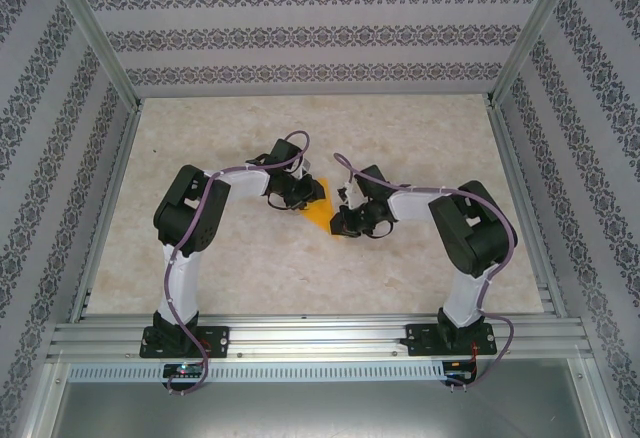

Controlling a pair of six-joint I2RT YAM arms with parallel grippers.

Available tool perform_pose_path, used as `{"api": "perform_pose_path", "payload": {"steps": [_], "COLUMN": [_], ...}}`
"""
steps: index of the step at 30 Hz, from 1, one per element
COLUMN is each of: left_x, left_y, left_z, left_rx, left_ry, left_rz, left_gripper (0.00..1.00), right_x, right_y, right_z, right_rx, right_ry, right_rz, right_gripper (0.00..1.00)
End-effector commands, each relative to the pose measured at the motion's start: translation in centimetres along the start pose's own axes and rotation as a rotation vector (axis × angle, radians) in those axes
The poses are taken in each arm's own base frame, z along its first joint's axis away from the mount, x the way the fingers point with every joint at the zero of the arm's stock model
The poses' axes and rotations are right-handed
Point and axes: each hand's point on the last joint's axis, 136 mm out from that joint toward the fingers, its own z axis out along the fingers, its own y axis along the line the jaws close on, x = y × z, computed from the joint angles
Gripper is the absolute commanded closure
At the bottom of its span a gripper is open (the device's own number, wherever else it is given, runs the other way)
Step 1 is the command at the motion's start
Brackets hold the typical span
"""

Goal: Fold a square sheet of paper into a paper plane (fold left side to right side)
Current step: Fourth fold the wing at the center of the table.

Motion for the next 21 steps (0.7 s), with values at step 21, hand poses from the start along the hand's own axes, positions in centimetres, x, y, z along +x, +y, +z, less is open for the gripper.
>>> {"api": "perform_pose_path", "payload": {"steps": [21], "left_x": [1.2], "left_y": [4.8], "left_z": [0.9], "left_rx": [-0.144], "left_ry": [0.013], "left_rz": [-0.076], "left_gripper": [0.75], "right_x": [-3.6], "right_y": [4.8], "right_z": [-2.7], "right_rx": [-0.059], "right_ry": [-0.073], "right_rz": [-0.002], "right_gripper": [0.88]}}
